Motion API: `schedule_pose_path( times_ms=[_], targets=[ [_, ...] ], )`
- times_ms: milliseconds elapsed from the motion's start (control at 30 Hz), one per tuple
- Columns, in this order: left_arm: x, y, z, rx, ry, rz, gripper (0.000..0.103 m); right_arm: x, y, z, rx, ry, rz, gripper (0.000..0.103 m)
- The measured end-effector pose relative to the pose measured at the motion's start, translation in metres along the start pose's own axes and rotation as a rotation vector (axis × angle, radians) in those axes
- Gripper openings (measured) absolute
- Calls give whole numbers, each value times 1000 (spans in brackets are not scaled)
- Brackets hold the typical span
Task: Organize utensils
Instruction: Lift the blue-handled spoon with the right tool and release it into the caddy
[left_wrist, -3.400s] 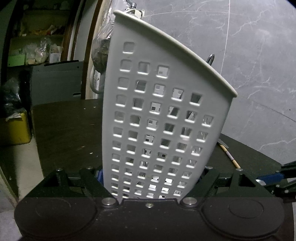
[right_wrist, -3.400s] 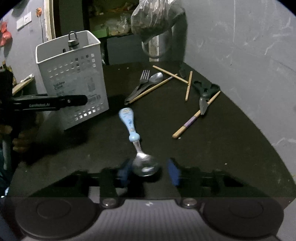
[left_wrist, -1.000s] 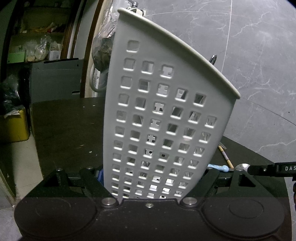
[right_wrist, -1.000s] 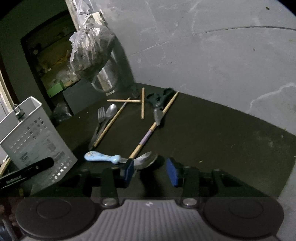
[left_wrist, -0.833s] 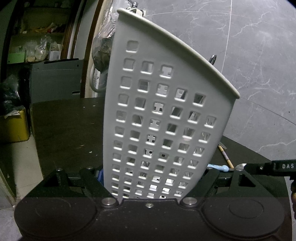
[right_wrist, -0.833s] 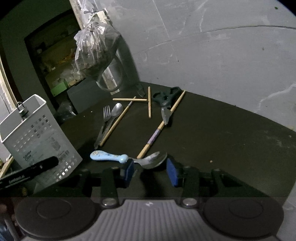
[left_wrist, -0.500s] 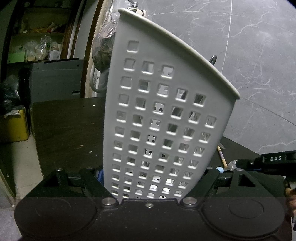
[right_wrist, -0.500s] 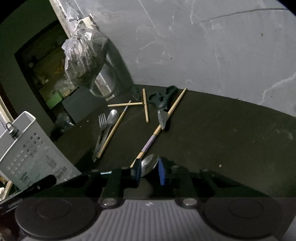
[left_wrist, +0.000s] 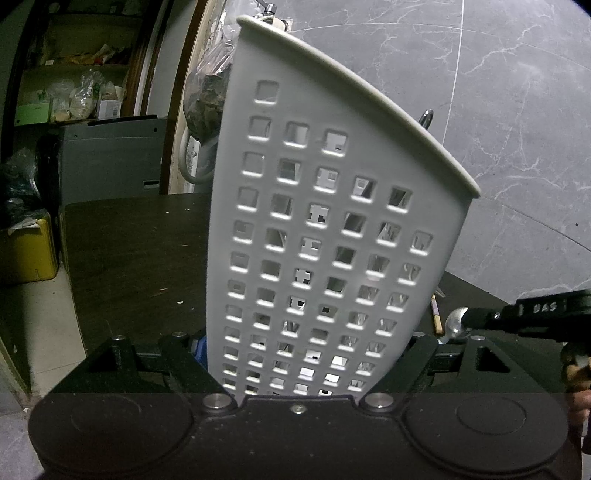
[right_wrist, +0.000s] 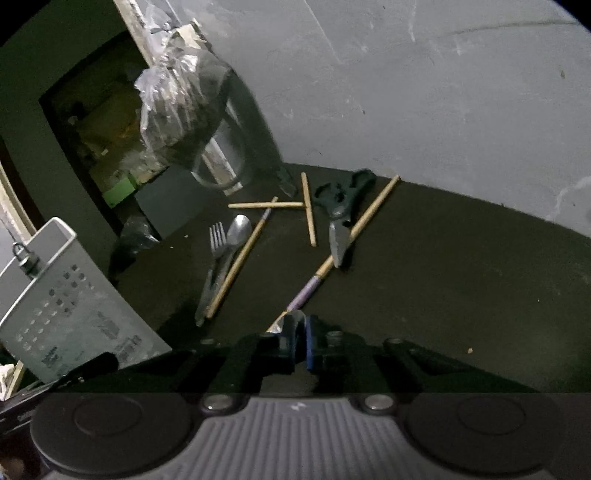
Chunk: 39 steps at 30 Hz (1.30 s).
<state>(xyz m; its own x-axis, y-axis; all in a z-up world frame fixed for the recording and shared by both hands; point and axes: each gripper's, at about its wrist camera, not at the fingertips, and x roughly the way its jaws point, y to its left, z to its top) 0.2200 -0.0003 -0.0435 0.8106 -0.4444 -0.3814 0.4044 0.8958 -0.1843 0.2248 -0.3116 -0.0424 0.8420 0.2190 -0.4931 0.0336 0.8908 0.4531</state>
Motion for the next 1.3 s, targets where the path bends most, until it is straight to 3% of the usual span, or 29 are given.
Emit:
schedule_pose_path(
  times_ms=[167, 533, 1000, 1300],
  targets=[
    [0, 0, 0, 1, -1, 1, 82, -19, 18, 7, -89, -88, 52, 2],
    [0, 0, -1, 2, -2, 1, 82, -47, 88, 17, -462, -278, 21, 1],
    [-1, 0, -1, 3, -1, -1, 82, -56, 119, 27, -628, -376, 11, 1],
    [-2, -4, -1, 11, -4, 9, 82, -89, 149, 50, -704, -615, 36, 1]
  ],
)
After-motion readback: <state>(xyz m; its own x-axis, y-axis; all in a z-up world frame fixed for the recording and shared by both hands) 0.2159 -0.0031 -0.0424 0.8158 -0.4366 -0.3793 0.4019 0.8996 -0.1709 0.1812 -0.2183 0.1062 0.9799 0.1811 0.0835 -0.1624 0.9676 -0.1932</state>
